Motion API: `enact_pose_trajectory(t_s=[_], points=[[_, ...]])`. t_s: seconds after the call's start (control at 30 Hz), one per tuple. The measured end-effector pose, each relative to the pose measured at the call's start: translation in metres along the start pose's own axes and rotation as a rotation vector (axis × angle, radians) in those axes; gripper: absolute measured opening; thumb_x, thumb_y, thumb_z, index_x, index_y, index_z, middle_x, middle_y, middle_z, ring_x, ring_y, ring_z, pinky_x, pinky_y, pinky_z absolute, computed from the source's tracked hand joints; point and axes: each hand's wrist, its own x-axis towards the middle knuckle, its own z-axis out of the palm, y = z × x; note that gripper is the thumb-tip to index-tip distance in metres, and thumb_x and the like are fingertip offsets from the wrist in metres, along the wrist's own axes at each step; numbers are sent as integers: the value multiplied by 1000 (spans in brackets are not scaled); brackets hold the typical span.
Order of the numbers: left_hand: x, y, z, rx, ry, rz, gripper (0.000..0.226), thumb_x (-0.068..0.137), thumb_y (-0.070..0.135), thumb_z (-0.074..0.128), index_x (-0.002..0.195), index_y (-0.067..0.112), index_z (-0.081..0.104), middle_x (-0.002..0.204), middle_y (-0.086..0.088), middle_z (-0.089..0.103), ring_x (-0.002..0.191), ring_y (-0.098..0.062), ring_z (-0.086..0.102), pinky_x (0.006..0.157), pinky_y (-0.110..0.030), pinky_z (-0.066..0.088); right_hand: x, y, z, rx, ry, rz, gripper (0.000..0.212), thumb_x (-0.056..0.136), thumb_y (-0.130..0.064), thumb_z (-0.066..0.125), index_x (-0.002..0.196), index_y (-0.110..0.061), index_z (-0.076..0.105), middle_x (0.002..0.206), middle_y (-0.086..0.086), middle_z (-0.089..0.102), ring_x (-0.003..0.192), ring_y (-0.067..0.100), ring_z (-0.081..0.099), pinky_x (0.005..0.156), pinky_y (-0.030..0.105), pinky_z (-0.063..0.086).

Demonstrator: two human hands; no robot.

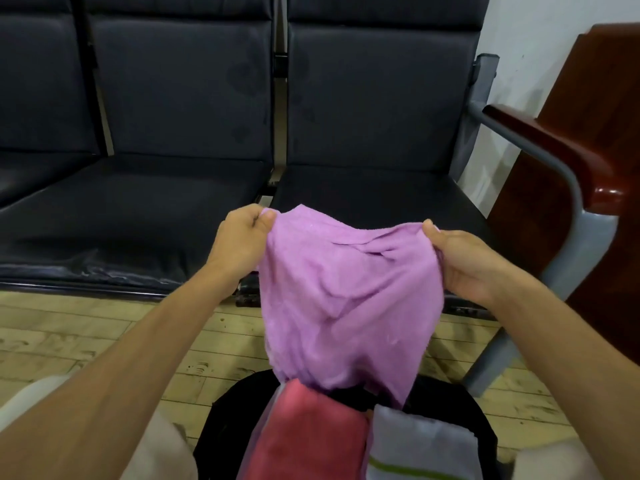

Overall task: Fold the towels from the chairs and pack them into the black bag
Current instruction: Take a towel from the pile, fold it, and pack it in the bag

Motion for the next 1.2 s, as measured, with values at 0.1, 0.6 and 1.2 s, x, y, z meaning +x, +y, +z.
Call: enact_pose_trajectory(t_s=[0.1, 0.6, 1.2], points=[[0, 1, -3, -159, -1, -114, 34, 102, 26, 36, 84, 6, 57, 78, -2, 51, 71, -13, 44, 66, -27, 38, -10, -5, 1, 88, 77, 10, 37, 95, -47, 53, 113, -17, 66, 107, 5, 69, 100, 25, 65, 95, 43, 51], [-17, 66, -66, -65, -273, 86, 35, 88, -1, 38, 58, 11, 26, 56, 6, 34, 61, -14, 34, 61, -26, 31, -97, -74, -16, 521, 174, -167, 32, 85, -21, 70, 111, -8, 58, 93, 9, 63, 83, 22, 64, 70, 35, 54], [-22, 142, -157, -249, -170, -187, 29, 94, 17, 57, 116, -2, 61, 115, -15, 64, 98, -25, 62, 78, -37, 52, -163, -116, -57, -496, 478, -613, 18, 92, -15, 64, 77, -12, 53, 89, 8, 59, 82, 18, 51, 63, 24, 38]])
